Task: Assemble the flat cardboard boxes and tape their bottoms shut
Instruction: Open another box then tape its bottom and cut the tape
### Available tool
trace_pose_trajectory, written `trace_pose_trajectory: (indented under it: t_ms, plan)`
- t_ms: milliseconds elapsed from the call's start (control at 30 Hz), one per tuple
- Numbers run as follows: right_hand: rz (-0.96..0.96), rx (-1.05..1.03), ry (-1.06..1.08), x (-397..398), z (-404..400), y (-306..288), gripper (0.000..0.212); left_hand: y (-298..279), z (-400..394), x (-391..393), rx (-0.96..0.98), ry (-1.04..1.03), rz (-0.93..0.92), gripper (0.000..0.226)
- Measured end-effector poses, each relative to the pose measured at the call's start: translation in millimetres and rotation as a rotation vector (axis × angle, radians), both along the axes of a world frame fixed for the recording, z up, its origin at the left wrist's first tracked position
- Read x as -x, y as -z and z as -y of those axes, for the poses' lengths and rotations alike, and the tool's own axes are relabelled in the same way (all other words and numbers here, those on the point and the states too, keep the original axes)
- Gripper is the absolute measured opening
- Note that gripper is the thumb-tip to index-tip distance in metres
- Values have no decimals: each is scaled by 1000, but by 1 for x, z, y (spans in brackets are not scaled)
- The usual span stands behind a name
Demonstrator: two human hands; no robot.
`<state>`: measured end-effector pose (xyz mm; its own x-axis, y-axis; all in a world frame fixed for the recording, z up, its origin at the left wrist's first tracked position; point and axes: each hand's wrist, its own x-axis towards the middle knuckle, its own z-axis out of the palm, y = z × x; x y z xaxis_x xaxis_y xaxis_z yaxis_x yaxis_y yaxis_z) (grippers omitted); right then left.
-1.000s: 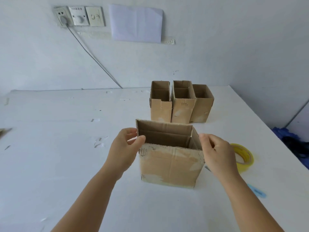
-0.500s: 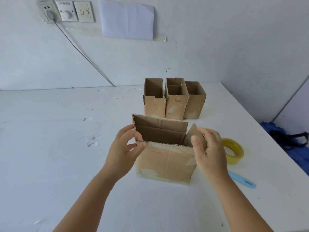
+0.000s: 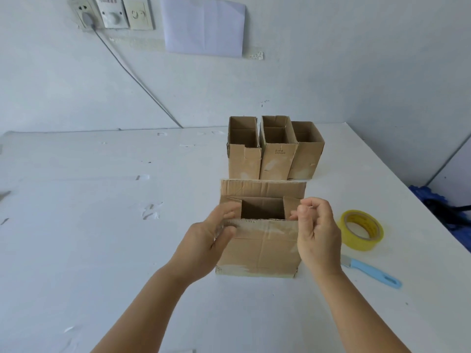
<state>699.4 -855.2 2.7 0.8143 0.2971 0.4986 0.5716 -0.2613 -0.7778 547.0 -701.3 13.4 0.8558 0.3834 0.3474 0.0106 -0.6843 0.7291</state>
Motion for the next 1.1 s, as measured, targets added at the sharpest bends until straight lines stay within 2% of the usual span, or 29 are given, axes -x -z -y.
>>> trace_pose_trajectory:
  t_ms: [100,167,233,300,367,433,467,567,633,700,833,967,1100]
  plan:
    - [4,-13,47,-3,-6,-1,39,4,2,-7,60,-158,113,61]
    - [-23,80,31,-9,-7,-3,56,5,-2,-13,108,-205,158,72]
    - [-34,186,-33,-14,-7,-5,67,7,-6,-18,123,-202,102,81]
    - [-27,227,-75,-18,-8,-4,70,8,-13,-21,138,-174,8,87]
    - [13,222,-55,-21,-9,-4,59,7,-19,-23,199,-124,-35,89]
    - [83,235,-3,-21,-10,-2,25,4,-23,-24,204,-104,-47,82]
    - [86,250,17,-21,-10,-1,15,1,-23,-24,152,-101,-62,72]
    - [66,305,52,-22,-12,2,28,-8,-23,-29,-203,-139,-169,36]
    - [57,315,62,-22,-15,1,26,-13,-17,-35,-464,-151,-279,36]
    - [42,302,63,-22,-18,0,21,-17,-5,-44,-599,-65,-342,46]
    - [13,311,69,-21,-20,0,17,-10,28,-66,-684,119,-452,64]
    - [6,312,7,-25,-10,1,28,4,38,-82,-749,52,-516,66]
    - [-110,254,-76,-28,5,5,42,8,41,-94,-761,-23,-520,64]
